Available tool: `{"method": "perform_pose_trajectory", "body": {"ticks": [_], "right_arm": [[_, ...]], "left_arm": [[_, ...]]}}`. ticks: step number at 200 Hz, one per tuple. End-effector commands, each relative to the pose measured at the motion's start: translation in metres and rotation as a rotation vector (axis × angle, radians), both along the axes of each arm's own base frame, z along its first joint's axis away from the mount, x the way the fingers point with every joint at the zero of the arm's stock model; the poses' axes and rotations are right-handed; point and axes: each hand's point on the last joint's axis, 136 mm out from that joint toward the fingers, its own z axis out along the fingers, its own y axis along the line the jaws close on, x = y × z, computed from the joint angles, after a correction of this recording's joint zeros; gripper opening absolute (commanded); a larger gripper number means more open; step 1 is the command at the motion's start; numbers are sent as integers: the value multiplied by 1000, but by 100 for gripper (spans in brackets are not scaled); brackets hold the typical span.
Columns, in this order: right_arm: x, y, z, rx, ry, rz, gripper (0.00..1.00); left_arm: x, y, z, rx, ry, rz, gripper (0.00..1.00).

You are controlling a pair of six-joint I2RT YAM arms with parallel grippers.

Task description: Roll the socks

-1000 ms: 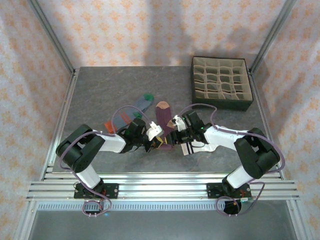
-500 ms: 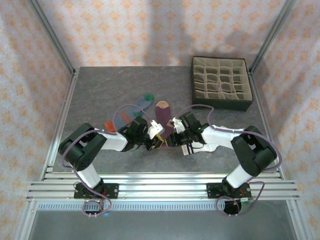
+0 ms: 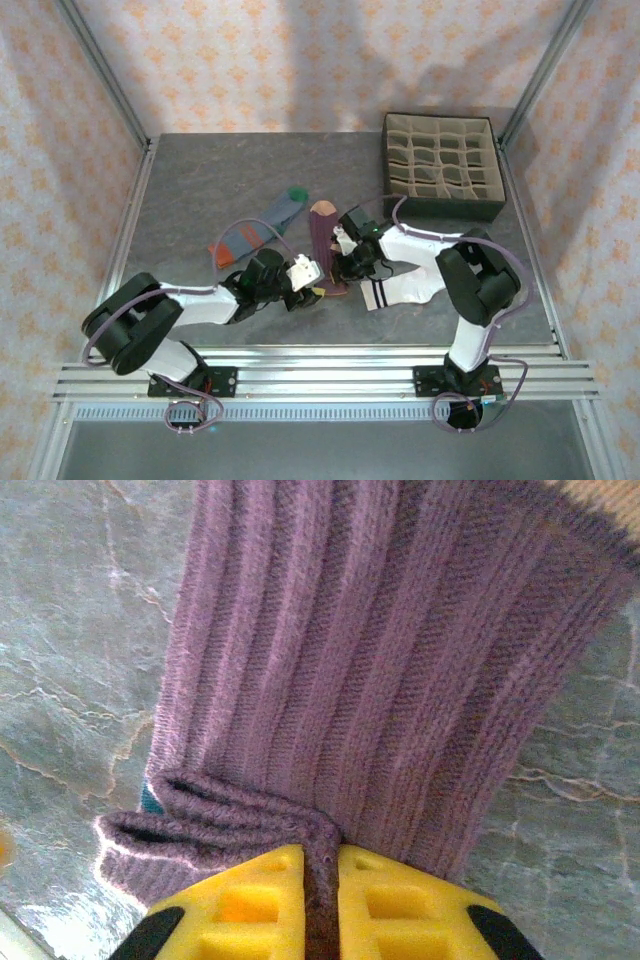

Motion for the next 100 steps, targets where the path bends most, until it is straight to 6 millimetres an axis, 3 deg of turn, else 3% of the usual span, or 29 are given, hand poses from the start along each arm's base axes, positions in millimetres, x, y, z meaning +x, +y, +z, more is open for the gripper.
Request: {"method": "perform_pose_trajectory", "body": {"ticks": [1,36,100], "right_arm": [[-22,-37,-27,-220,132,-38,12],[-21,-41,-25,-264,156,-51,15],[-23,-44,-28,-289,171,-46,21]], "left_arm": [[2,8,-3,154,-198,-40,50],[0,1,-10,287,-323,-102,49],[0,-20,-36,378,-349,-181,52]]}}
